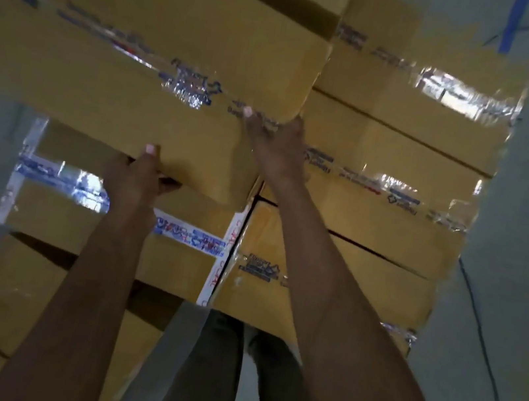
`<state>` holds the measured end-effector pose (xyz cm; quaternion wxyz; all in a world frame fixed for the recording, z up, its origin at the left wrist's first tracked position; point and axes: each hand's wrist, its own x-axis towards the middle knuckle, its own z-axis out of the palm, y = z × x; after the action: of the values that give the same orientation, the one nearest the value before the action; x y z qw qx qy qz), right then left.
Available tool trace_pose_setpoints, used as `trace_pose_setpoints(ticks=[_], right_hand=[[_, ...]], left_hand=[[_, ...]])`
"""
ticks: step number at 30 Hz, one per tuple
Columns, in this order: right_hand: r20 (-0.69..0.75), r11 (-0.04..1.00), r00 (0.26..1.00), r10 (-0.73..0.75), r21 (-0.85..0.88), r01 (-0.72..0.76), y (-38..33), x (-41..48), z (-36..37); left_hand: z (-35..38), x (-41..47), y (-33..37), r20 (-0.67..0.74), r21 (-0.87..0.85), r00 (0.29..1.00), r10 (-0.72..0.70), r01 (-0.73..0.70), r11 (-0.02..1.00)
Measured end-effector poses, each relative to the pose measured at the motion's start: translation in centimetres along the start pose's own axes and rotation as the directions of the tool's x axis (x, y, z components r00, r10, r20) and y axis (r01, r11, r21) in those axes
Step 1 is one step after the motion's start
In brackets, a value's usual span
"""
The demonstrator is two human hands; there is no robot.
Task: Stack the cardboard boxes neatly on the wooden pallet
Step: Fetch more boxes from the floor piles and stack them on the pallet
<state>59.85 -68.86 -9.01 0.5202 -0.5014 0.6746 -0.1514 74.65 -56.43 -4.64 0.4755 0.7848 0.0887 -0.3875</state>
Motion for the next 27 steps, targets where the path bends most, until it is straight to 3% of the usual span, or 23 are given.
trace_pose_setpoints(ticks=[3,5,7,14,27], right_hand=[[0.179,0.999,0.984,-0.017,-0.028,0.023,-1.7,-0.8,-2.9],[0.360,0.999,0.933,0.021,-0.042,-0.006,-1.8,-0.6,-5.4],[0.450,0.998,0.892,0.042,-0.064,-0.015,-1.2,-0.6,-7.8],[0.433,0.988,0.896,-0.093,-0.072,0.138,-1.4,-1.4,-7.7],[0.225,0.996,0.970,-0.086,-0.010,0.090,1.5,-3.6,-5.4]], left_hand=[[-0.1,-1.4,-0.9,0.011,-0.044,1.000,-0.020,0.020,0.999],[0.1,-3.0,-2.3,0.089,-0.074,0.991,-0.100,0.106,0.992],[1.1,-5.0,-4.1,0.179,-0.065,0.975,-0.131,0.145,0.987],[4.4,-7.6,-4.9,0.266,-0.148,0.962,-0.058,0.101,0.984],[4.5,-7.1,-6.0,0.289,-0.066,0.951,-0.110,0.135,0.989]])
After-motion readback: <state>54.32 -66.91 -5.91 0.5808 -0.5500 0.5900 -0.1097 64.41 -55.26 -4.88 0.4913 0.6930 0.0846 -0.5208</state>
